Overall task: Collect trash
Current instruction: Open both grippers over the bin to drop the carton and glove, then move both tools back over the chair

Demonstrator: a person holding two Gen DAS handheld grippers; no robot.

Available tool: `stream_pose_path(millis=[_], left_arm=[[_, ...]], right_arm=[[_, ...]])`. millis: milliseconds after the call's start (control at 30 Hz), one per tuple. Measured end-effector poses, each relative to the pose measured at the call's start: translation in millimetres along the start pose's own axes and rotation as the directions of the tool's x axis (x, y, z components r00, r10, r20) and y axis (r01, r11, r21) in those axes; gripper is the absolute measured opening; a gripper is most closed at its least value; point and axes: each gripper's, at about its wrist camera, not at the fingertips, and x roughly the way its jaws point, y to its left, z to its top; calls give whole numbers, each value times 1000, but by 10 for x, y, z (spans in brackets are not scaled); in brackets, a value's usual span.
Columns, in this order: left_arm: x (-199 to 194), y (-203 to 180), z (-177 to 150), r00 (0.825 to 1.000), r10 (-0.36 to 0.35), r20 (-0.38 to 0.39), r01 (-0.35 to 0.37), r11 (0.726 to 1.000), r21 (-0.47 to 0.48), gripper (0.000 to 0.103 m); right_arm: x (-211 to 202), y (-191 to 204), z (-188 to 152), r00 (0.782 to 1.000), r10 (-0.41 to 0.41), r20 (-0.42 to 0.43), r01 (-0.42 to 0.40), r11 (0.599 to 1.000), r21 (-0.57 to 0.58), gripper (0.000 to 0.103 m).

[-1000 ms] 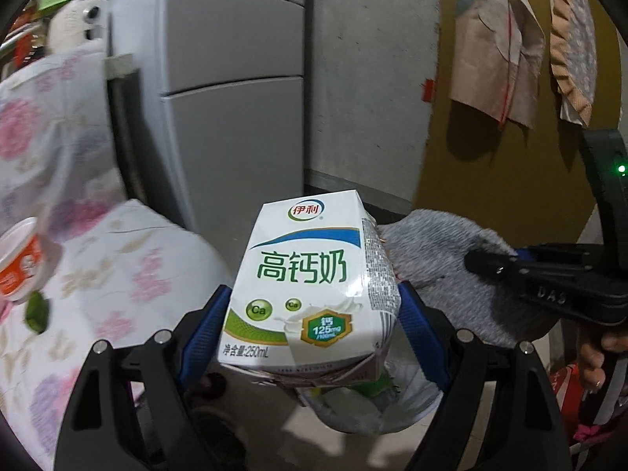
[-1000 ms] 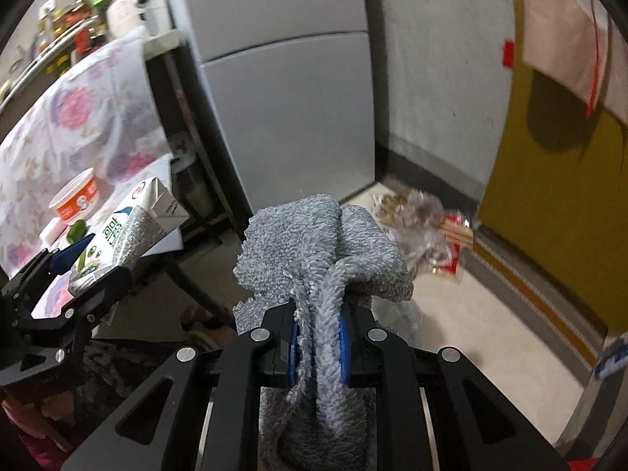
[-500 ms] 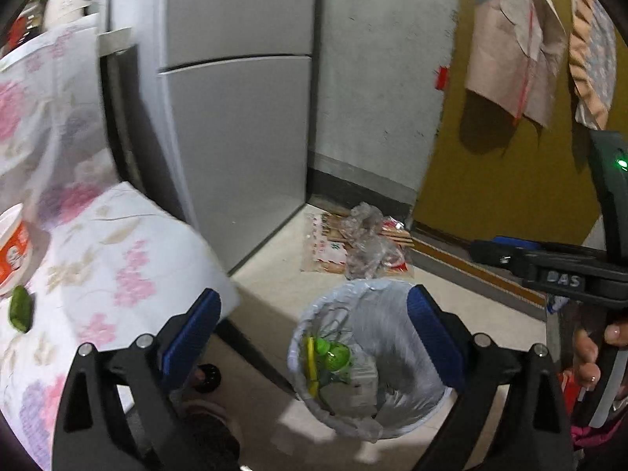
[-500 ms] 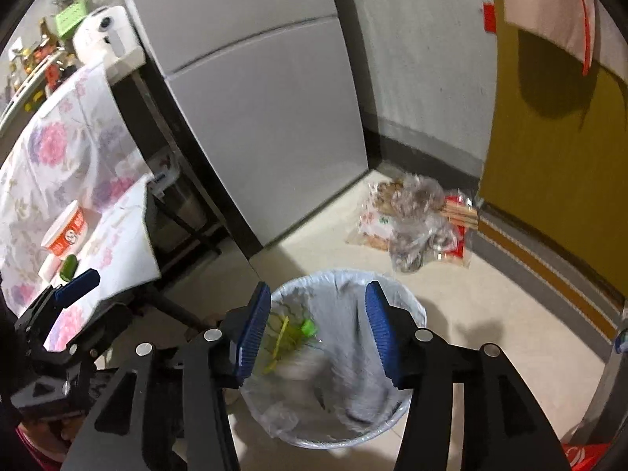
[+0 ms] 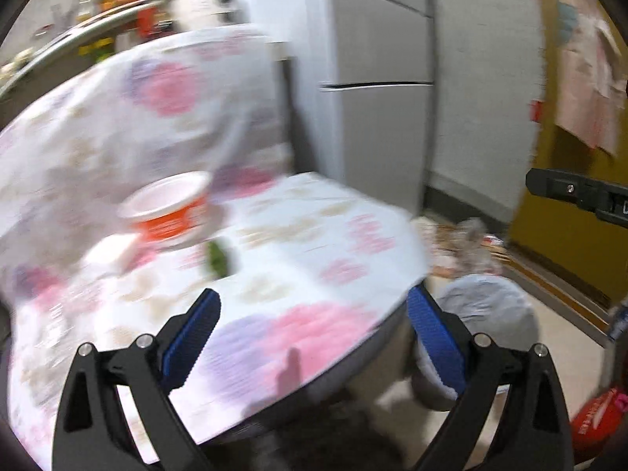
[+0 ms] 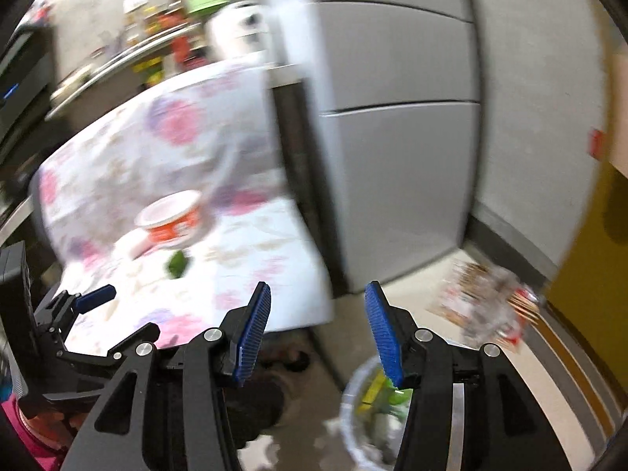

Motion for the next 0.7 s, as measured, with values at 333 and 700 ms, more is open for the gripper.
stream_pose_path(millis=[333,700], left_arm=[[-696,1278,-367,951,300,-82,-311,924,-222,93],[-988,2029,-718,899,401,-175,-437,815,-381,93]], right_arm=[[497,1537,123,948,305,-92,-318,926,-204,52],[703,2120,140,939,313,-142,-341,895,-288,52]])
